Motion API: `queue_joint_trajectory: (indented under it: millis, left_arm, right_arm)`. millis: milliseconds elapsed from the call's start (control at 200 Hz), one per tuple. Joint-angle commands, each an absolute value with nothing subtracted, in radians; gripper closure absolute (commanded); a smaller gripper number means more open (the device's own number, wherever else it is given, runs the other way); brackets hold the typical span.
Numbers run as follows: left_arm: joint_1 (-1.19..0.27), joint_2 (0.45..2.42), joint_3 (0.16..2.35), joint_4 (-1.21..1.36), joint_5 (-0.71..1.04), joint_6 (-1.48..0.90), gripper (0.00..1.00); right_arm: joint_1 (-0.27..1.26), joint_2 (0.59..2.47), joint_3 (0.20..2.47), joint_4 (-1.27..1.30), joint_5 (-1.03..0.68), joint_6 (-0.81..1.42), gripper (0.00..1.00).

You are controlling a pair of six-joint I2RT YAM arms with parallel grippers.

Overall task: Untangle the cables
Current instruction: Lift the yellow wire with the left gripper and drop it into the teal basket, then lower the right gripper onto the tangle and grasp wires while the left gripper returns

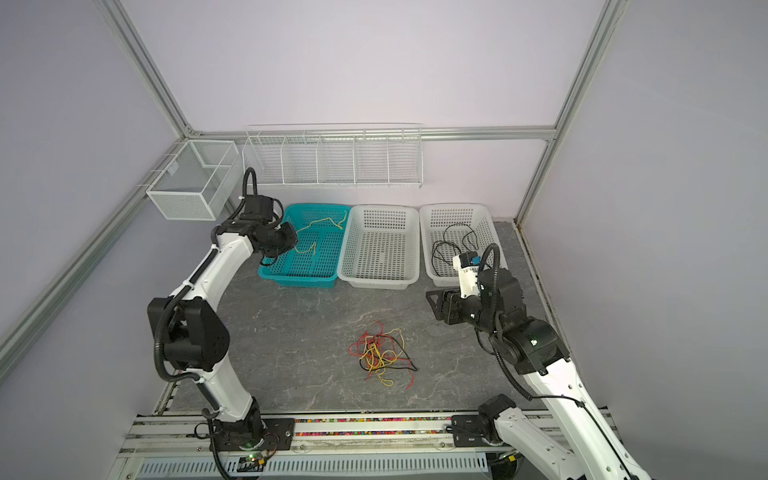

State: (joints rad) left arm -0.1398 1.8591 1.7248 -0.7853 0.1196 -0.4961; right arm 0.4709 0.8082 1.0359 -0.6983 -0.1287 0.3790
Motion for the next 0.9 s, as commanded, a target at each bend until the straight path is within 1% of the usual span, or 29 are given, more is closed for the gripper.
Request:
queue_joint_trajectory:
  millis: [0,85,200,305,365,430,530,620,750,820,895]
  left_arm:
    - [-0.137,1.906,1.773,-0.850,0.056,-0.500,0.85]
    - [-0.137,1.898,1.737,-0.834,0.054,-0.499,0.66]
    - [-0.137,1.814,1.652,-0.802,0.040,-0.507,0.45]
    - [-0.135,1.707,1.593,-0.814,0.022,-0.523,0.32]
    - [-0.134,1.640,1.546,-0.805,0.035,-0.534,0.27]
    - [-0.135,1.574,1.495,-0.778,0.070,-0.511,0.23]
    - [-0.135,1.479,1.442,-0.810,0.067,-0.501,0.19]
    - [-0.135,1.359,1.336,-0.753,0.128,-0.545,0.12]
    - [-0.137,1.233,1.207,-0.726,0.177,-0.549,0.09]
    - [-0.137,1.185,1.153,-0.744,0.188,-0.524,0.08]
    - [-0.138,1.140,1.080,-0.736,0.199,-0.505,0.03]
  right_arm:
    - [0.517,0.744,0.984,-0.753,-0.125,0.413,0.32]
    - [0.547,0.695,0.934,-0.772,-0.128,0.440,0.32]
    - [0.590,0.628,0.835,-0.769,-0.147,0.477,0.32]
    - [0.628,0.593,0.768,-0.769,-0.143,0.525,0.32]
    - [0.652,0.590,0.746,-0.763,-0.138,0.548,0.32]
    - [0.690,0.601,0.735,-0.754,-0.119,0.567,0.32]
    - [0.758,0.649,0.731,-0.729,-0.063,0.564,0.32]
    - [0.840,0.730,0.741,-0.690,-0.016,0.541,0.32]
    - [0.989,0.867,0.766,-0.672,0.131,0.480,0.32]
    - [1.048,0.950,0.783,-0.659,0.173,0.439,0.32]
    - [1.085,1.029,0.806,-0.646,0.230,0.412,0.32]
